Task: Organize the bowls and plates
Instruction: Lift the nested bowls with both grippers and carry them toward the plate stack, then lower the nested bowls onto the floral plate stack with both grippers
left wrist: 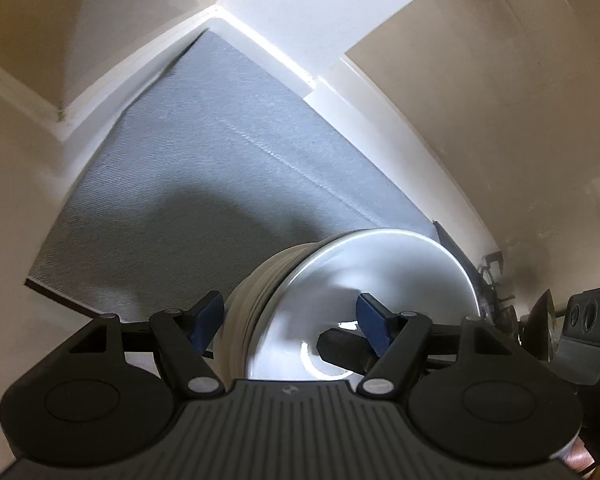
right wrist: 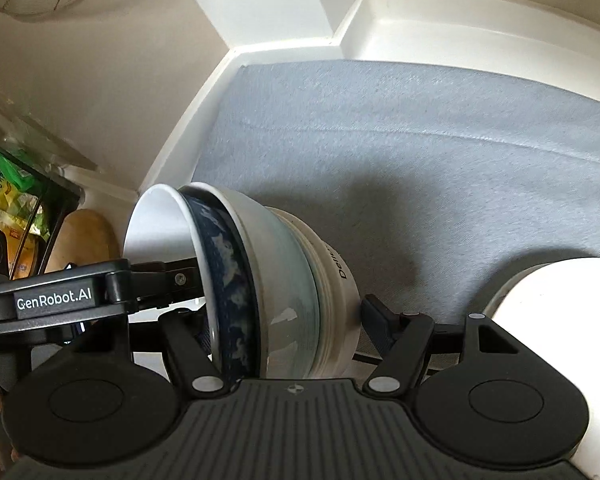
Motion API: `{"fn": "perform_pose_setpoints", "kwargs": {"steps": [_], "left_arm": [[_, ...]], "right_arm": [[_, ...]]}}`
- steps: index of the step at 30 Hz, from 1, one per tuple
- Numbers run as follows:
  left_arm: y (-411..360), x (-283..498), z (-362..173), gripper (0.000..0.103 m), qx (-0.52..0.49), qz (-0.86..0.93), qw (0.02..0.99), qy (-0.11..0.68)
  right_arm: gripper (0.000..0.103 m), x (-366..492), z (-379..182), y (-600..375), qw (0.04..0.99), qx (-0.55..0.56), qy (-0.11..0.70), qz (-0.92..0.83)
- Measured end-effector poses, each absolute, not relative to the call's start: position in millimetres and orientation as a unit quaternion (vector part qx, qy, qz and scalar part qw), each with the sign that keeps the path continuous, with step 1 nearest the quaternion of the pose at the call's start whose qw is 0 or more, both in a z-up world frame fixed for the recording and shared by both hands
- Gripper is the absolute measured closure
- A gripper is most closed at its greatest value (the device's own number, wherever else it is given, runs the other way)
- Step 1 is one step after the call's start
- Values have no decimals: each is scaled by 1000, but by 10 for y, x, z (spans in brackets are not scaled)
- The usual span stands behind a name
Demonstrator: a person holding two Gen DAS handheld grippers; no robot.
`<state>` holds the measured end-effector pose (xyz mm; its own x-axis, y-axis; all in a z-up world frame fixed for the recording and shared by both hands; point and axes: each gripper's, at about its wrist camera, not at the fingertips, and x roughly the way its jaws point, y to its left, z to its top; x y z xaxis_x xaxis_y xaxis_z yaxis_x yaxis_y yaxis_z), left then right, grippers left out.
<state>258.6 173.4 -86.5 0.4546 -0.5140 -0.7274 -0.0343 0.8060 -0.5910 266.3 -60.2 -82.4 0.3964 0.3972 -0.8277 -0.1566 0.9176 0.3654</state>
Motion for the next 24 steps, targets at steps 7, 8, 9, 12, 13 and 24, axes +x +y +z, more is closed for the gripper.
{"fn": "perform_pose_setpoints", "kwargs": {"steps": [7,8,9,12,13,24], "left_arm": [[1397,2655,-760,26,-257,-184,809,496],[1340,2657,-736,26,-254,-191,809,495],[1273,2667,-721,26,-250,-198,809,493],[1047,2681,-673,26,-240,-221,808,491],[970,2678,-660,26,-236,-229,806,491],[6,2589,-617,27,-188,-310,782,508]], "right_arm": [[31,2540,-666,-905,843,132,503,134],[31,2515,-638,-961,846,135,499,128],[31,2471,-618,-1019,849,137,495,122],[31,2367,-540,-1219,857,145,483,103],[31,2325,-516,-1297,860,148,480,95],[32,1848,-473,-2122,868,196,456,8]]}}
